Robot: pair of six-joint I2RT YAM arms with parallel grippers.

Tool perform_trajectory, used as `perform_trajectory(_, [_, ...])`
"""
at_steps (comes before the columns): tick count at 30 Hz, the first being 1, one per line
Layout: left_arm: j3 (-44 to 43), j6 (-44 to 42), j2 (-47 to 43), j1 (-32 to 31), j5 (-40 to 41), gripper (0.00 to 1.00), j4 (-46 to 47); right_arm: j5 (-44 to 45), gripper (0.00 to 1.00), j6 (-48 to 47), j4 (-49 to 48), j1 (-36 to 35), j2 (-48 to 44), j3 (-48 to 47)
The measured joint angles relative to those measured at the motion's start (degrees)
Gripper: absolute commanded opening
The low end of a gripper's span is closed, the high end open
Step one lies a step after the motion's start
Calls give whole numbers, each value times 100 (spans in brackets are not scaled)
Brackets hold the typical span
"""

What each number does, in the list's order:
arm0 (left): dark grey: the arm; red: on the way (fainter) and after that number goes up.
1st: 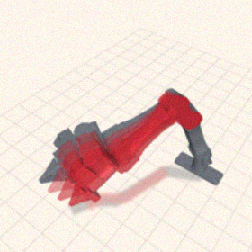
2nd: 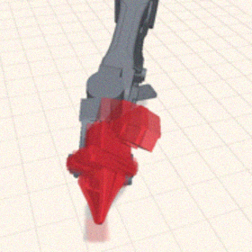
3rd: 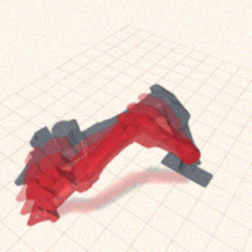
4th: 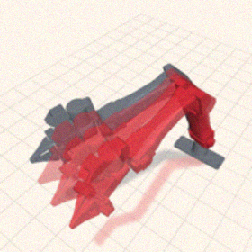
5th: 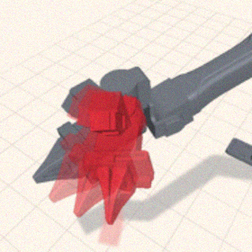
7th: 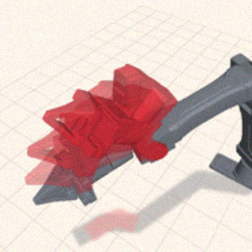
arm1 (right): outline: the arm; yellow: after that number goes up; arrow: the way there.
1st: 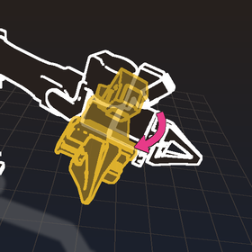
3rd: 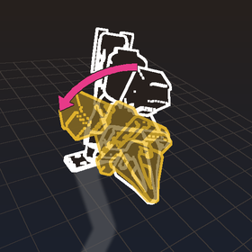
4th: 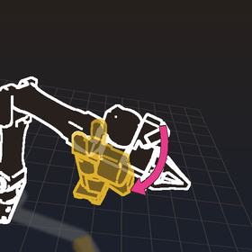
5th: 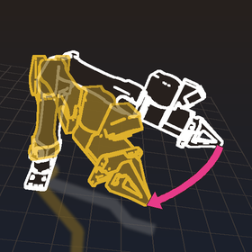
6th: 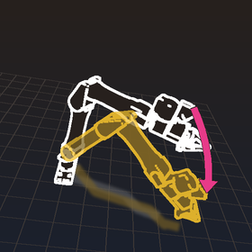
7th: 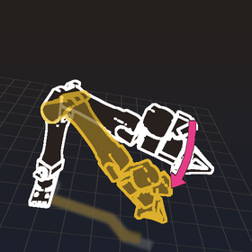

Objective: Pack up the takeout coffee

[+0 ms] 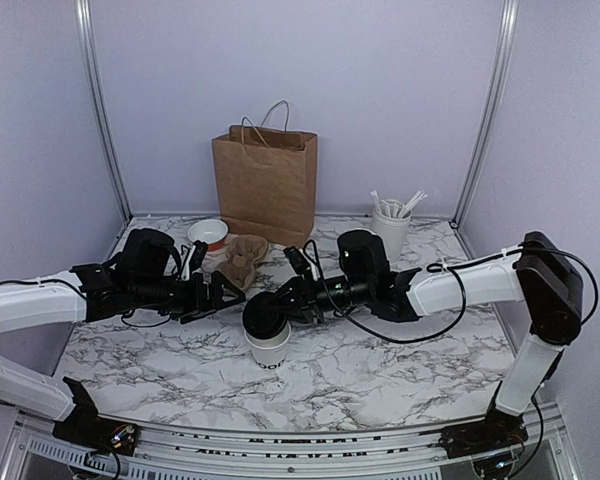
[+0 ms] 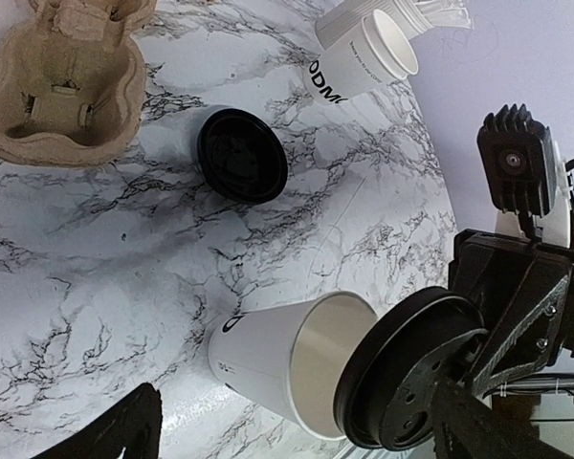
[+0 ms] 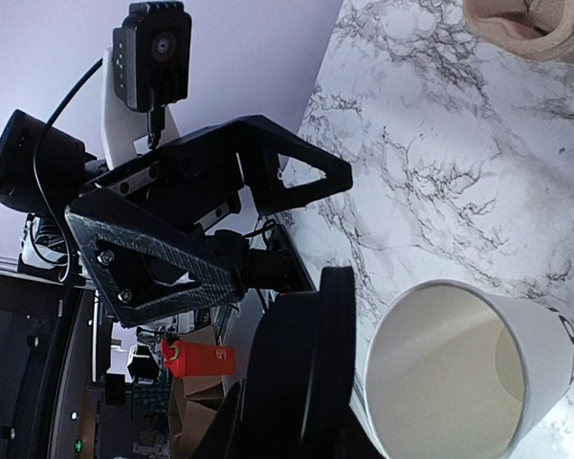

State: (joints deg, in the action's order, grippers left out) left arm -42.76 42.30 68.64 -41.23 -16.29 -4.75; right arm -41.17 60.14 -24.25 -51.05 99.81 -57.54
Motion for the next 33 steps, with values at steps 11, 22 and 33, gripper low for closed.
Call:
perform_trajectory(11, [0, 17, 81, 0, -118, 99, 2, -79, 16, 79, -118, 0, 229, 7])
perform_trajectory(22, [181, 17, 175, 0, -173, 99, 26, -138, 16, 190, -330, 0, 382, 48])
perform_trajectory(33, [181, 17, 201, 0, -195, 99, 28, -216, 17, 483, -750, 0, 428, 205])
